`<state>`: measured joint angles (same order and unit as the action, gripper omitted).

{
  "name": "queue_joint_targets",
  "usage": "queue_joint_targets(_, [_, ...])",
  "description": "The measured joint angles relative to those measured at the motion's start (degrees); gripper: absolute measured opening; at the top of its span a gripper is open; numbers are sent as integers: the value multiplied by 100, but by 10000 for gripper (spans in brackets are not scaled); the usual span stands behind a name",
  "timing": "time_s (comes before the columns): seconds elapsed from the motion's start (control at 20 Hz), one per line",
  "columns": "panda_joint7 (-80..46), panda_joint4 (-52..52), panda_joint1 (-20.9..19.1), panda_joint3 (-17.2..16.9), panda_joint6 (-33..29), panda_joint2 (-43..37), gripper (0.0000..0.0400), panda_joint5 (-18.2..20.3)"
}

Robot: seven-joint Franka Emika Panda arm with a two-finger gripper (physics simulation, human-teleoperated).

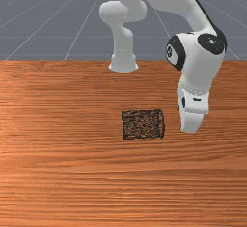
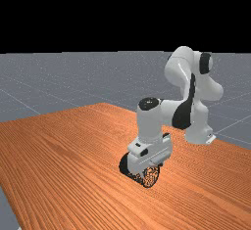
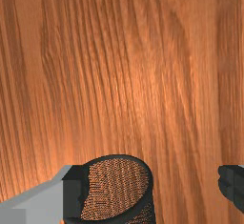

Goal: Rotate the holder till the hole upward

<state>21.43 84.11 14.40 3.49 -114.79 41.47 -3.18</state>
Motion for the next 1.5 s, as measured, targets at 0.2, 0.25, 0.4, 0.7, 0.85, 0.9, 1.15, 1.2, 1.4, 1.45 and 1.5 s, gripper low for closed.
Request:
queue_joint_targets(0.2, [120,-489,-44,46,153,292,400,85])
queue_joint_targets(0.25, [50,-948,39,-32,412,546,400,-31])
queue_joint_targets(0.4, [-120,-2395,279,-268,1137,1435,400,-348])
queue_joint_targets(0.7, [-451,-3190,630,-521,1540,2119,400,-681])
queue_joint_targets(0.85, [-2063,-2106,1367,-1405,-231,1802,400,-1682])
queue_joint_targets(0.9, [-2212,-1934,1443,-1476,-417,1727,400,-1744])
queue_joint_targets(1.15, [-914,-3926,1067,-740,1777,2547,400,-955])
queue_joint_targets(1.2, [-914,-3925,1074,-737,1777,2550,400,-955])
queue_joint_targets(1.4, [-1063,-3811,1216,-879,1906,2492,400,-1130])
queue_joint_targets(1.45, [-1076,-3378,1191,-813,1649,2260,400,-1079])
queue_joint_targets(1.5, [-1121,-3131,1212,-816,1553,2128,400,-1097])
